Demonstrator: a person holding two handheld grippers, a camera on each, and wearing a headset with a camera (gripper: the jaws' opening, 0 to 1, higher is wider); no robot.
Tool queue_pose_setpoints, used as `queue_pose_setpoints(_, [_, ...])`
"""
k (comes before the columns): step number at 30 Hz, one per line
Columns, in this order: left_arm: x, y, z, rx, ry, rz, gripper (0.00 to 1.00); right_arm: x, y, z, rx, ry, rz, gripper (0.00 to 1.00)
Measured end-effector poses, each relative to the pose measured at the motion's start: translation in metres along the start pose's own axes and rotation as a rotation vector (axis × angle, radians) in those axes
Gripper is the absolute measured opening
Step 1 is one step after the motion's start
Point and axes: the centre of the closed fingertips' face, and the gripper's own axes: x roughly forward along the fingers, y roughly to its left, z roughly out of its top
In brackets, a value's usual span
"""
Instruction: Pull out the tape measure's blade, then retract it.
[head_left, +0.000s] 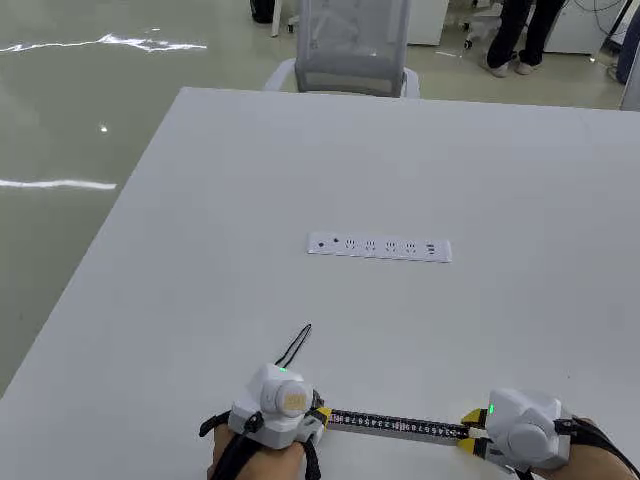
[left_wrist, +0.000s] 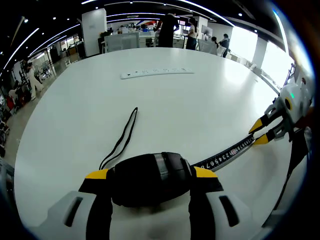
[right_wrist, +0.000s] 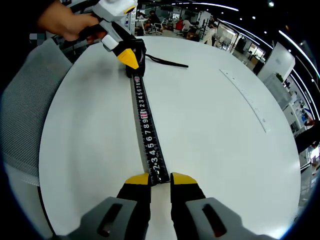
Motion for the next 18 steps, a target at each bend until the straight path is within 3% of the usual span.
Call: queue_pose_setpoints(18, [0.0003, 0.0006, 0.0005, -0.015, -0.013, 0.0, 0.59, 0.0017, 0.0016, 0.0054, -0.004, -0.005, -0.005, 0.13])
